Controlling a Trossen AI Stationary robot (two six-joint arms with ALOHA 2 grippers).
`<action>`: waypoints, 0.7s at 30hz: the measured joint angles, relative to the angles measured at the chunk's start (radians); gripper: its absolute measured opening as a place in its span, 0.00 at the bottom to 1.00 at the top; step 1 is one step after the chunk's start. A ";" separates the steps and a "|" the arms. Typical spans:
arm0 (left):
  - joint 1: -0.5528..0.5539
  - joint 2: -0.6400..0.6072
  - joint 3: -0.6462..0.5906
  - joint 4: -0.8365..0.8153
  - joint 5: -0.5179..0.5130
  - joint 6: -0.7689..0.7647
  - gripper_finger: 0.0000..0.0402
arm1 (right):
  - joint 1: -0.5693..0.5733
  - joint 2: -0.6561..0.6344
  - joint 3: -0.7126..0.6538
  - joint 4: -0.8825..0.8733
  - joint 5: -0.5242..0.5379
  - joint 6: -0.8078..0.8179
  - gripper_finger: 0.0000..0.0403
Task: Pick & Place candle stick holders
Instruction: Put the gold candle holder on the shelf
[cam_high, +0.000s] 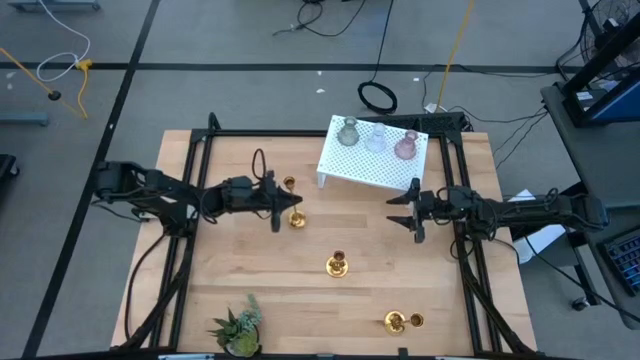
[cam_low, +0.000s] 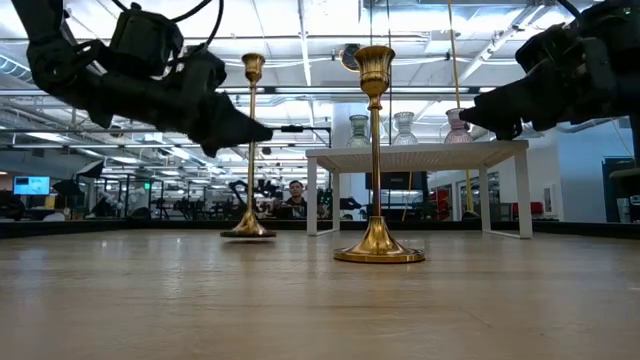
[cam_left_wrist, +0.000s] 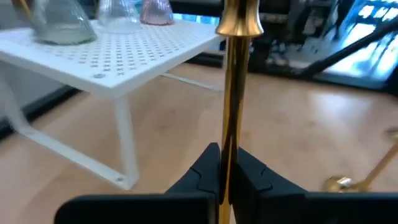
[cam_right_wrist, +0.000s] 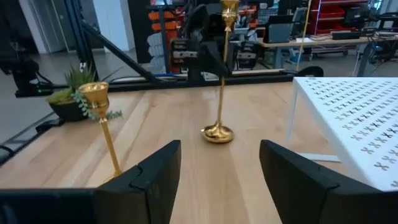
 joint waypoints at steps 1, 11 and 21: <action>-0.007 0.001 0.011 -0.001 0.019 -0.026 0.04 | 0.002 0.001 -0.003 -0.001 0.001 0.000 0.52; -0.124 0.000 0.378 -0.197 -0.008 0.145 0.04 | 0.006 0.003 -0.004 0.067 -0.006 -0.030 0.52; 0.018 0.050 0.734 -0.463 0.047 0.229 0.03 | 0.005 0.002 -0.005 0.101 -0.003 -0.087 0.52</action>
